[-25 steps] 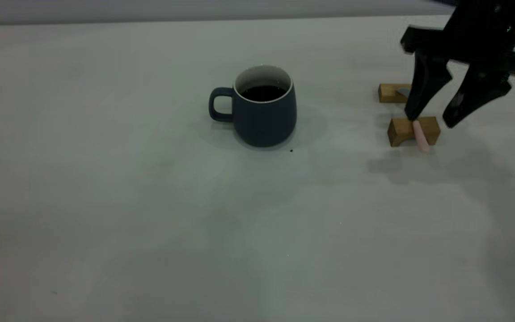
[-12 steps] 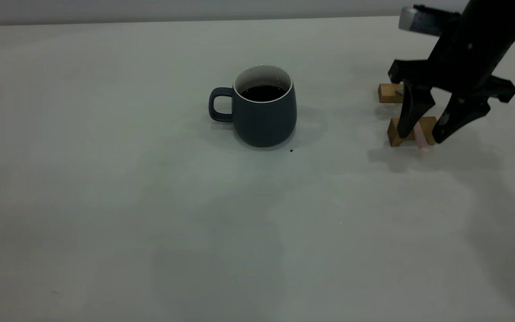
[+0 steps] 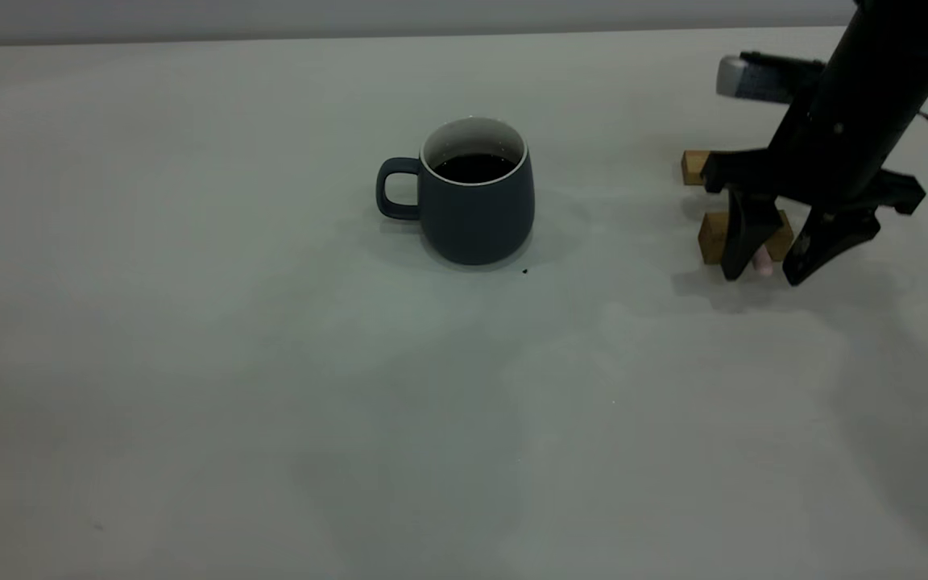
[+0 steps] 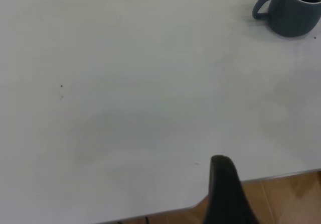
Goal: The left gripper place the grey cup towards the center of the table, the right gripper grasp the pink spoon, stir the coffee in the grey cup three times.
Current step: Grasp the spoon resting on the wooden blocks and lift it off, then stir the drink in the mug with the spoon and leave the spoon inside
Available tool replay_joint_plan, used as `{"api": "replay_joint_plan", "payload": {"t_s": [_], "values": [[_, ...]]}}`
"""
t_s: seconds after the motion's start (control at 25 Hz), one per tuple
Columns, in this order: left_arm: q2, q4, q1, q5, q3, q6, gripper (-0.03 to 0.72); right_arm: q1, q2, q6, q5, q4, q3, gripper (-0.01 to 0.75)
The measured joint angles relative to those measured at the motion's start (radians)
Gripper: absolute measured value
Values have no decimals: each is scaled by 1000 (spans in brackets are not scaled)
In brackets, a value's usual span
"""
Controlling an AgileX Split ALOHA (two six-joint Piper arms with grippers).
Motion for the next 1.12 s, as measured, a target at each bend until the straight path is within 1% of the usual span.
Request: {"api": "replay_joint_plan", "payload": {"t_s": [0.08,0.12,0.2,0.32,0.4,0.44,0.6,0.76,0.84,0.96,1.12], "values": [[0,0,0,0,0,0,519,0,9,-2,-12,0,0,524],[0,0,0,0,0,0,519,0,9,-2,-19,0,0,511],[0,0,0,0,0,0,519,0,9,-3,-31,0,-1,456],[0,0,0,0,0,0,519,0,9,-3,-32,0,-2,304],[0,0,0,0,0,0,519,0,9,-3,-28,0,-2,168],[0,0,0,0,0,0,519,0,9,-3,-25,-1,-2,124],[0,0,0,0,0,0,519,0,-7,-3,-2,-3,-2,130],[0,0,0,0,0,-1,519,0,-101,-3,82,5,-2,130],[0,0,0,0,0,-1,519,0,-163,-4,139,71,-2,130],[0,0,0,0,0,-1,519,8,-228,-66,244,313,-2,130],[0,0,0,0,0,-2,519,51,-222,-193,416,676,-2,130]]}}
